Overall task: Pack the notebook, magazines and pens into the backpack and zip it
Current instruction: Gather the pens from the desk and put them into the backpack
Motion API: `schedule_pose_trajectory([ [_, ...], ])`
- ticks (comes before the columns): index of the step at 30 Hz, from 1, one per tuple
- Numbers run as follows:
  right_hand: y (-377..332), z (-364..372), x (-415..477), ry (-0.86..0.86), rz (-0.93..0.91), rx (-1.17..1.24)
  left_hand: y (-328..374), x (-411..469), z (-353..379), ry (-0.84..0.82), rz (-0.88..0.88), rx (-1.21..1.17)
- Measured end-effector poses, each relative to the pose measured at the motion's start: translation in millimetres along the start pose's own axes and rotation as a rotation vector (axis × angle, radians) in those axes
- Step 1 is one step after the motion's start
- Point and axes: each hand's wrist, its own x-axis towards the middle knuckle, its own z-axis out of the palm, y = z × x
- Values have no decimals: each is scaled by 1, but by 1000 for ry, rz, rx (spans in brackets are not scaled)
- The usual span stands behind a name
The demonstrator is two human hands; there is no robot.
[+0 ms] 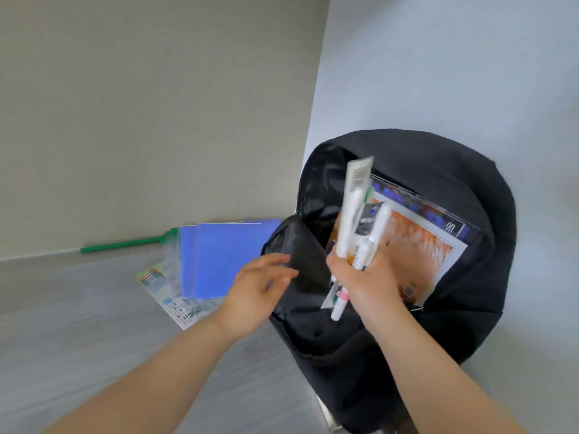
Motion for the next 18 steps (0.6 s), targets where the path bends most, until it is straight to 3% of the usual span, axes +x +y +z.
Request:
schedule_pose_trajectory([
  [4, 0, -26, 34, 116, -41, -75, 0, 33, 26, -410, 309, 706],
  [7, 9, -32, 50, 94, -20, -160, 0, 49, 40, -477, 426, 926],
  [9, 19, -36, 57, 59, 9, -228, 0, 49, 39, -449, 457, 889],
  [13, 33, -45, 65, -8, 86, -369, 5, 41, 14, -279, 732, 777],
  [18, 35, -35, 81, -238, 266, -631, 13, 47, -7, -256, 862, 700],
])
